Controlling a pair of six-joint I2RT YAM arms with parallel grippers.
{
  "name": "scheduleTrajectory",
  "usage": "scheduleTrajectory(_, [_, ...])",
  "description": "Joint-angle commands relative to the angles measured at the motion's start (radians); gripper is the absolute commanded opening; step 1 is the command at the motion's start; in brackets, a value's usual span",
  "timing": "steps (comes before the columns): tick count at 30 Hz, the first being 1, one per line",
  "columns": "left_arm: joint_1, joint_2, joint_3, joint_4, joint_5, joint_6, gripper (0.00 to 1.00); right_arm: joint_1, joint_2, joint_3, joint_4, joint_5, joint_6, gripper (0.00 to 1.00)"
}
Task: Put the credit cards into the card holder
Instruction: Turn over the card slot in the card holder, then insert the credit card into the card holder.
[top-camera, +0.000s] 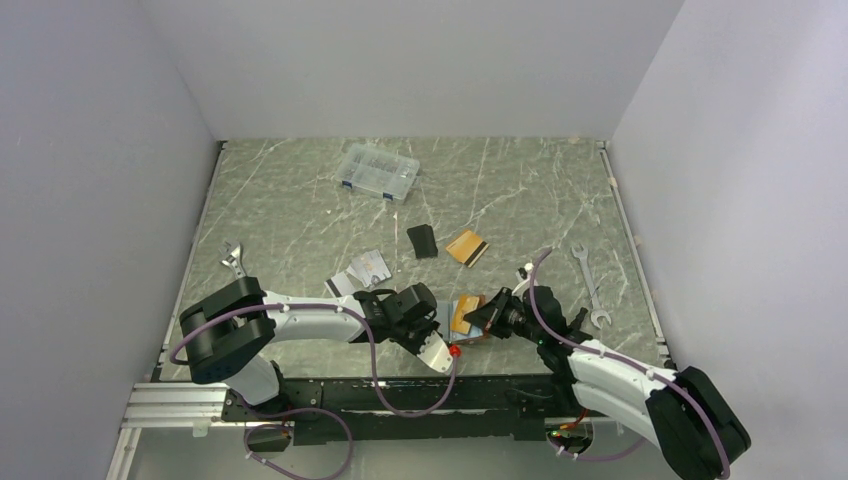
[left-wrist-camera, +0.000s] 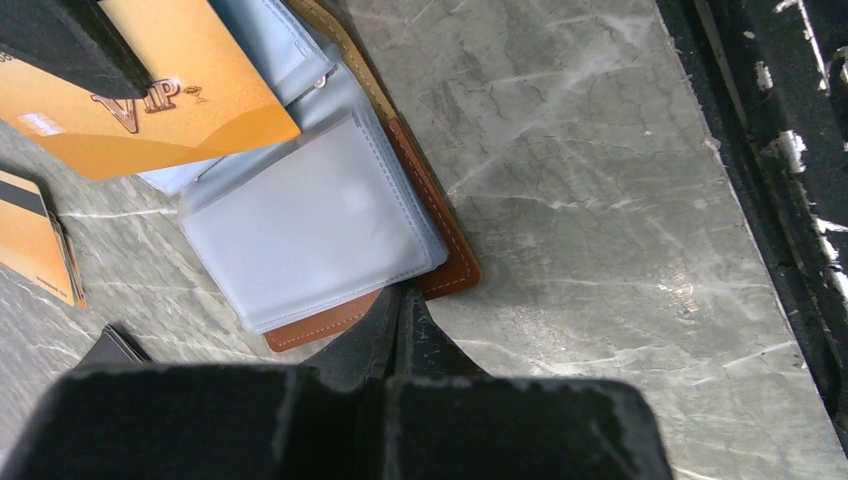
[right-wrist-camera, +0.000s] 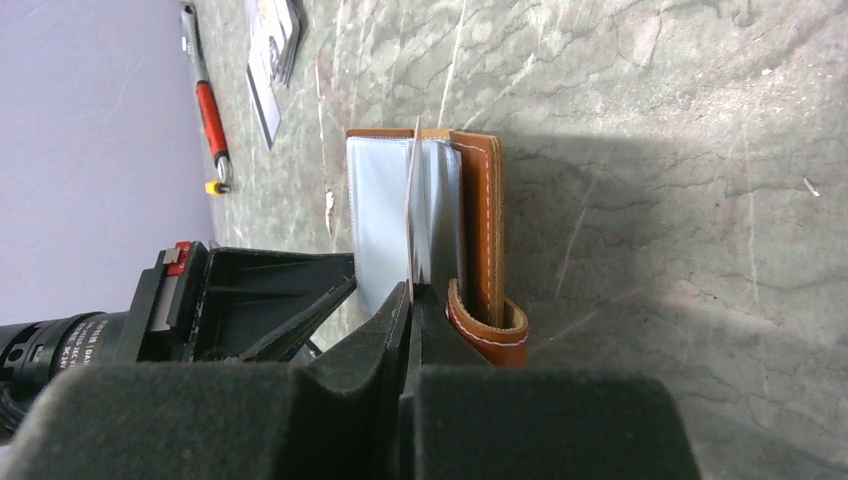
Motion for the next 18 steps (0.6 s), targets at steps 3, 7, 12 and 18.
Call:
scheduleTrajectory(3, [-0.016, 0.046, -0.010, -0.096, 0.049, -0.031, 0.00, 0.011, 0.015, -0.024, 0.134, -0.068, 0.025, 0.00])
scheduleTrajectory(7, [-0.016, 0.046, -0.011, -0.098, 0.049, -0.035, 0.00, 0.009, -0.013, -0.029, 0.127, -0.056, 0.033, 0.00])
scheduleTrajectory(12, [-0.016, 0.049, -0.012, -0.097, 0.044, -0.032, 0.00, 0.006, -0.036, -0.029, 0.090, -0.050, 0.026, 0.00])
scheduleTrajectory(18, [-0.017, 0.052, -0.005, -0.101, 0.044, -0.033, 0.00, 0.002, -0.050, -0.003, 0.033, -0.042, -0.004, 0.00])
